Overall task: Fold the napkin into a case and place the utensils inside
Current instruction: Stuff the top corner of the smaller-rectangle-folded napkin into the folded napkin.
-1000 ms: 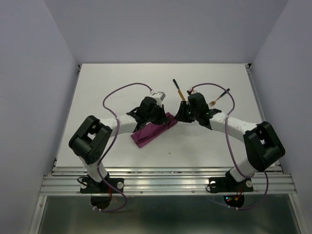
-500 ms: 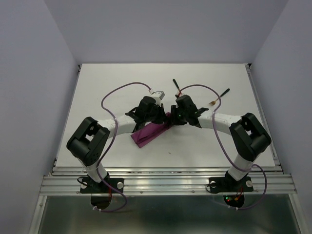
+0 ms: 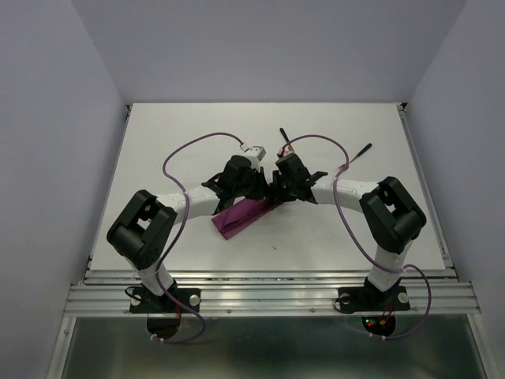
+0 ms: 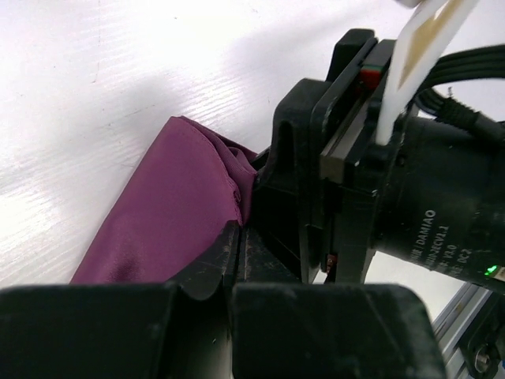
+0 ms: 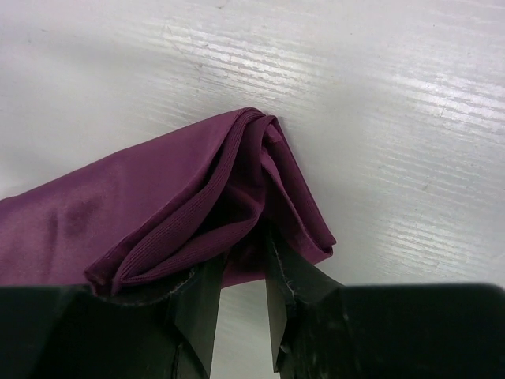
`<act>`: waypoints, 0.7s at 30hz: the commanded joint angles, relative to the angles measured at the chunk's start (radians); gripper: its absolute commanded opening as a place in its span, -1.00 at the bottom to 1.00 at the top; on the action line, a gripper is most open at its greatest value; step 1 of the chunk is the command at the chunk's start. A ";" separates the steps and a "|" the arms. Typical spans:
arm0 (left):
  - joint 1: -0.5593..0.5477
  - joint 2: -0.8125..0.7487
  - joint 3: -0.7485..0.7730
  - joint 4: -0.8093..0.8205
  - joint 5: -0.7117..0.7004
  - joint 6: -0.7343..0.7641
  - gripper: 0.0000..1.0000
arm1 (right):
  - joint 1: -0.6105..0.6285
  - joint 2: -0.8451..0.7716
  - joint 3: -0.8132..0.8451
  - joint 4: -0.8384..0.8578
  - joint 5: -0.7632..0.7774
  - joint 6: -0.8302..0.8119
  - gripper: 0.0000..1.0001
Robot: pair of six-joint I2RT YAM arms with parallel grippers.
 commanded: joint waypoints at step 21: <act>0.002 -0.012 -0.047 0.042 -0.004 -0.001 -1.00 | 0.017 -0.063 -0.043 0.065 0.123 0.081 -0.99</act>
